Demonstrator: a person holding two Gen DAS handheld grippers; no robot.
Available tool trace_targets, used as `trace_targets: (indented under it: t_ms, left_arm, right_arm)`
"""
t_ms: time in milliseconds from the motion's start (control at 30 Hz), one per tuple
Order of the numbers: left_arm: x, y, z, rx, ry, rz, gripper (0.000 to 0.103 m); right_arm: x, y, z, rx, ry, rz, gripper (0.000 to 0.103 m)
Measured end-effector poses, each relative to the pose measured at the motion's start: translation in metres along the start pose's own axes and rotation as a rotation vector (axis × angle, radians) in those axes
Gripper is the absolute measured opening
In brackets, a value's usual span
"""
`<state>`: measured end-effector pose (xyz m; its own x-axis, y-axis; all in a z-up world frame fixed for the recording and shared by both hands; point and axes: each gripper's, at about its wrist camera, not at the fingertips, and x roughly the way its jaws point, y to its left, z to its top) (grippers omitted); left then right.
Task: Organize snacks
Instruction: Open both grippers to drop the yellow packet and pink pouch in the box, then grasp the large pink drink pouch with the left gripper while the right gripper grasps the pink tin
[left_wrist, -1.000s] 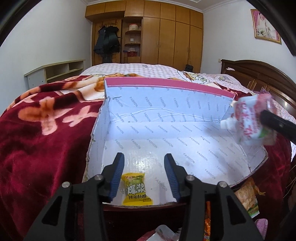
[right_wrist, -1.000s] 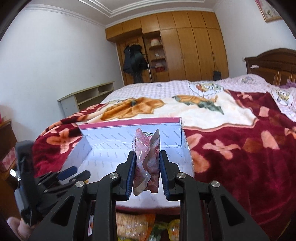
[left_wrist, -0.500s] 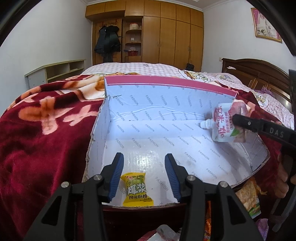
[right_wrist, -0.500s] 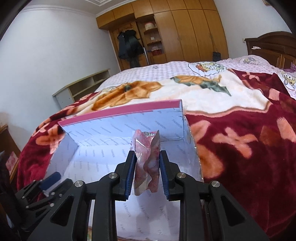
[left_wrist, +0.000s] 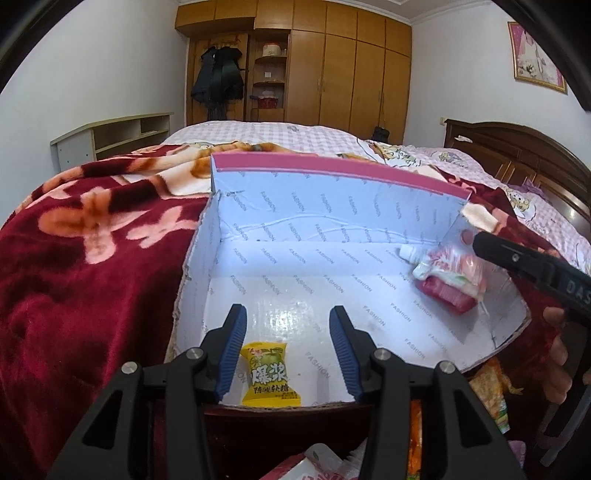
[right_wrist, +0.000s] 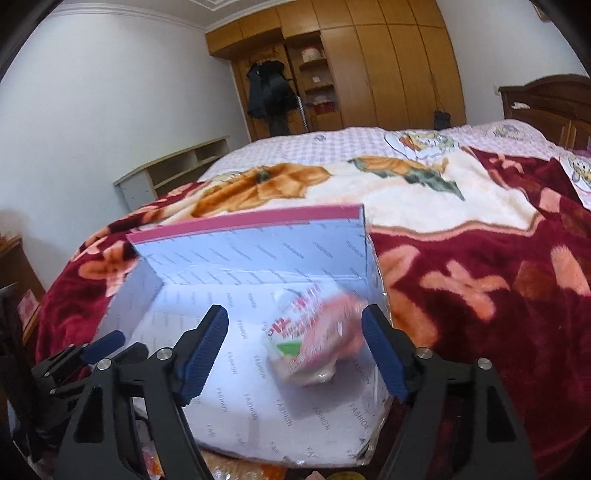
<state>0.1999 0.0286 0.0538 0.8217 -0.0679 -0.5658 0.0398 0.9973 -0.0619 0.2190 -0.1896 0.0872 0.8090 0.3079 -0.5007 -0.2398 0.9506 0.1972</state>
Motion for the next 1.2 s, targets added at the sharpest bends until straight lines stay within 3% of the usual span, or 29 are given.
trace_targets:
  t_ms: [633,767,1200]
  left_arm:
    - [-0.056,0.003,-0.005,0.001,-0.026,-0.027,0.05]
    - [-0.066,0.007,-0.012,0.003,-0.012,-0.043,0.058]
    - [-0.08,0.01,-0.041,0.014,0.043,-0.044,0.067]
  right_arm:
    - [-0.061,0.025,-0.024,-0.007,-0.01,0.038,0.077]
    - [-0.072,0.03,-0.035,-0.008,-0.001,0.045,0.077]
    - [-0.099,0.032,-0.073,0.008,0.024,0.038,0.077]
